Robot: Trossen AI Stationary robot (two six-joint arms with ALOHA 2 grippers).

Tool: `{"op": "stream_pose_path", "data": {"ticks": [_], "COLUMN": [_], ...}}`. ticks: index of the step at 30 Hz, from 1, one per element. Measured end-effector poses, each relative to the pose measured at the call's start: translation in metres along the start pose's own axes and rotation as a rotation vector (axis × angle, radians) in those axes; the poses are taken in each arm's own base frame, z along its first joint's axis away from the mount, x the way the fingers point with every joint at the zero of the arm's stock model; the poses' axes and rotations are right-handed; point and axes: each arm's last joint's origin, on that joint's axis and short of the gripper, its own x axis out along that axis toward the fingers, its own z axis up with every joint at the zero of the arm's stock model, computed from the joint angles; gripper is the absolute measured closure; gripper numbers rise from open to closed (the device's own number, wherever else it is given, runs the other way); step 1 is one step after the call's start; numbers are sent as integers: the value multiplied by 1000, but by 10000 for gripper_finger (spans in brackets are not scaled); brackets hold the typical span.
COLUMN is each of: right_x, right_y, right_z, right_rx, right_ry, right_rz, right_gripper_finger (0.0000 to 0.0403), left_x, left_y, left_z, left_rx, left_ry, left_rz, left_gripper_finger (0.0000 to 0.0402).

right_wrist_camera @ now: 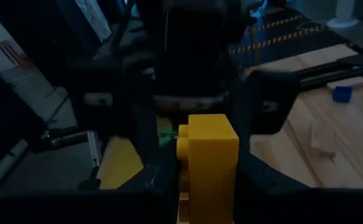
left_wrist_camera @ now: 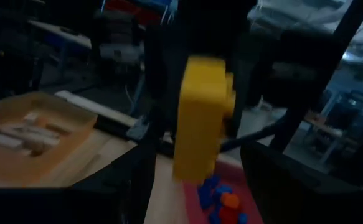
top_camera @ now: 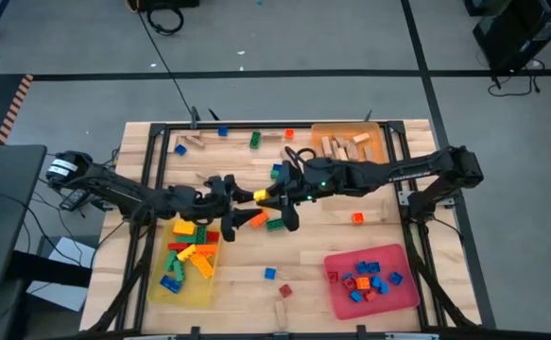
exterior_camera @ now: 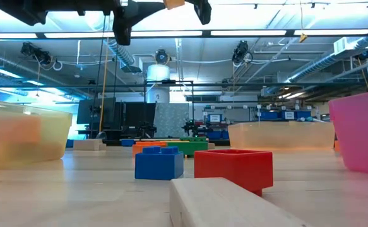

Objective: Sort blocks by size
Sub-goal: Put the large yellow game piece into the yellow bin

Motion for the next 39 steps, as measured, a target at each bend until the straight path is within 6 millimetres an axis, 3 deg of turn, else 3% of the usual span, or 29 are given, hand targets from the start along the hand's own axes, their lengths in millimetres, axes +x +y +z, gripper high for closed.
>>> {"op": "stream_pose_path", "data": {"ticks": [9, 16, 21, 25, 32, 35, 39], "right_x": [0, 0, 0, 0, 0, 0, 0], "right_y": [3, 2, 2, 1, 2, 2, -1], "right_z": [4, 3, 1, 0, 0, 0, 1], "right_rx": [-11, -25, -24, -23, -12, -12, -18], "right_ry": [-42, -28, -7, 3, 9, 8, 4], "right_rz": [44, 44, 37, 34, 48, 46, 25], "right_gripper_finger": [300, 300, 300, 300, 300, 288, 239], "left_x": [2, 24, 29, 29, 29, 29, 29], "left_y": [1, -2, -1, 0, 0, 0, 1], "left_z": [-4, -2, 1, 1, 0, 0, 0], "left_rx": [5, 51, 61, 60, 49, 46, 28], "left_ry": [9, 17, 6, 11, 20, 20, 15], "left_rz": [-5, -14, -11, -11, -23, -23, -2], "left_gripper_finger": [161, 161, 164, 200, 309, 308, 308]}}
